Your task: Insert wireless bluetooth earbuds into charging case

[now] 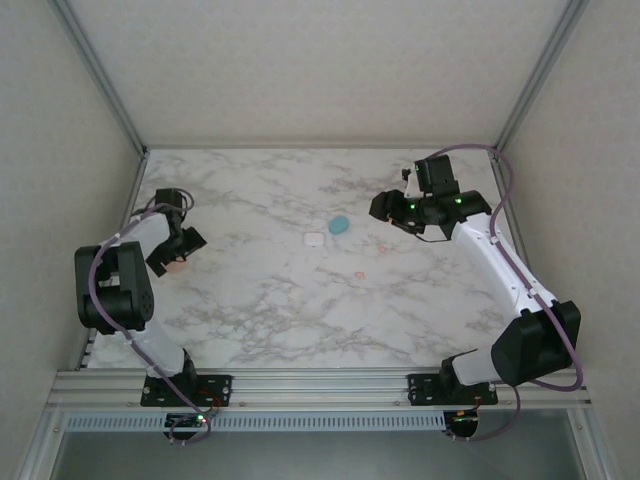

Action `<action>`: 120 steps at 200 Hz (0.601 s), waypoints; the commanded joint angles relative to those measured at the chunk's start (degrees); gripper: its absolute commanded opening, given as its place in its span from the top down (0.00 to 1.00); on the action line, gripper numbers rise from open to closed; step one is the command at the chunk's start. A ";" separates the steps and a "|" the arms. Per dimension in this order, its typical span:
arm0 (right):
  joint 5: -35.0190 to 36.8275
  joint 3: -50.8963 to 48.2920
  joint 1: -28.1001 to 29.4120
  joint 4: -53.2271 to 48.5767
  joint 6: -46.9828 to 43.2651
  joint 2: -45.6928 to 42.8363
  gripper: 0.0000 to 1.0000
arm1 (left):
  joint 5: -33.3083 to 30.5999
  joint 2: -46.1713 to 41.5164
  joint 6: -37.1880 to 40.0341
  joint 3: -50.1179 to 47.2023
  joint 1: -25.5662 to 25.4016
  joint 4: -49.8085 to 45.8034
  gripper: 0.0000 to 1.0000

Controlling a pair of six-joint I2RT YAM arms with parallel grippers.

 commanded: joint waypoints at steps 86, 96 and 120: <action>-1.42 0.20 -0.28 -0.21 2.26 0.82 0.45 | 5.65 4.67 0.74 -0.12 2.96 4.14 0.19; -1.34 0.07 -0.24 0.04 2.49 0.79 0.45 | 5.94 4.59 0.84 -0.32 2.97 4.13 0.21; -1.51 0.08 -0.28 -0.02 2.72 0.79 0.45 | 7.75 3.63 0.96 -1.27 2.97 4.65 0.30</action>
